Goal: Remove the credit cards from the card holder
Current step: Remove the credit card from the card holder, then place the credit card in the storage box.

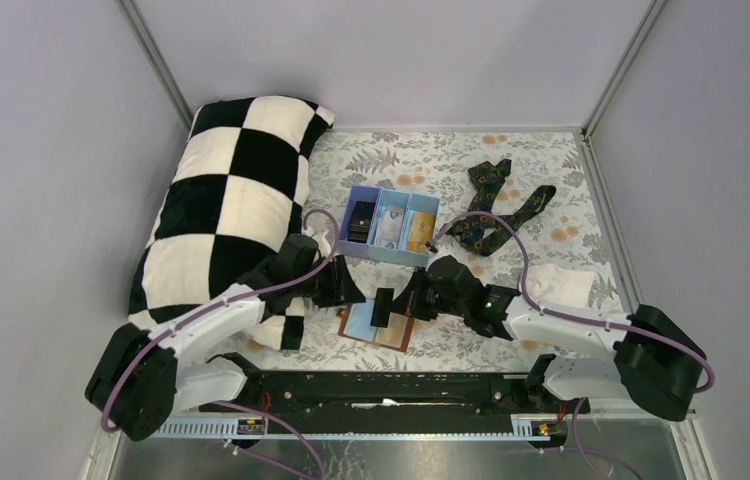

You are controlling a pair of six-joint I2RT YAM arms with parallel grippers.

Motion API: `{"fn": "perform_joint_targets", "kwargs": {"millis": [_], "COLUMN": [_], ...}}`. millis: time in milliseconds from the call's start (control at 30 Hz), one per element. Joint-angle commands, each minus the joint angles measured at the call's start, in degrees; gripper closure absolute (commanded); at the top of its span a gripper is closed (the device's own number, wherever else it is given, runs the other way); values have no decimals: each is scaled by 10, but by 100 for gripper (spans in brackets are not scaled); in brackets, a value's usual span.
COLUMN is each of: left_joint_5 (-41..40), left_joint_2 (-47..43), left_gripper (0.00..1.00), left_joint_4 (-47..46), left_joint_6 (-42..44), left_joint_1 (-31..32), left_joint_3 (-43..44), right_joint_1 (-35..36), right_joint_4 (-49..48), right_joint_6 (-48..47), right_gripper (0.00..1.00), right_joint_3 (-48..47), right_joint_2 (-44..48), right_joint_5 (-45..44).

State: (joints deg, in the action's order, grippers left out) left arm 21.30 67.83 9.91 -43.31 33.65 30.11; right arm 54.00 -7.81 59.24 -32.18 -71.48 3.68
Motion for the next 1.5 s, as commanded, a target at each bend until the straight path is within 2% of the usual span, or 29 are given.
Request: {"fn": "perform_joint_targets", "kwargs": {"millis": [0, 100, 200, 367, 567, 667, 800, 1100, 1133, 1167, 1200, 1267, 1300, 1367, 1467], "left_joint_5": [44, 110, 178, 228, 254, 260, 264, 257, 252, 245, 236, 200, 170, 96, -21], "left_joint_2": [-62, -75, -71, -72, -67, -61, -63, -60, -58, -57, -57, -58, -58, -52, -21], "left_gripper": [43, 26, 17, 15, 16, 22, 39, 100, 100, 100, 100, 100, 100, 100, 100], "left_joint_4": [5, -9, -58, -144, -221, -238, -243, -225, -218, -201, -180, -115, -64, 44, 178], "left_joint_6": [14, 16, -4, -45, -83, -92, -95, -91, -89, -83, -74, -34, -7, 47, 109], "left_joint_1": [-11, -22, -32, -33, -33, -33, -33, -33, -33, -34, -34, -36, -37, -38, -43], "left_joint_3": [44, 40, 16, -22, -40, -44, -47, -39, -34, -27, -17, 17, 43, 106, 222], "right_joint_1": [4, 4, 4, 4, 4, 4, 4, 4, 4, 4, 4, 4, 4, 4, 4], "right_joint_4": [-11, -58, -124, -217, -247, -285, -321, -314, -311, -300, -287, -239, -220, -140, -35], "right_joint_6": [-24, -22, -14, 5, 6, 24, 36, 39, 39, 39, 37, 33, 29, 16, -6], "right_gripper": [100, 100, 100, 100, 100, 100, 100, 100, 100, 94, 81, 49, 37, 27, 23], "right_joint_3": [21, 48, 77, 119, 108, 111, 111, 110, 109, 107, 103, 96, 91, 77, 55], "right_joint_2": [47, 74, 97, 130, 114, 93, 65, 53, 53, 53, 54, 62, 69, 90, 128], "right_joint_5": [-21, -7, 11, 31, 61, 77, 87, 83, 82, 78, 73, 57, 46, 10, -49]}}
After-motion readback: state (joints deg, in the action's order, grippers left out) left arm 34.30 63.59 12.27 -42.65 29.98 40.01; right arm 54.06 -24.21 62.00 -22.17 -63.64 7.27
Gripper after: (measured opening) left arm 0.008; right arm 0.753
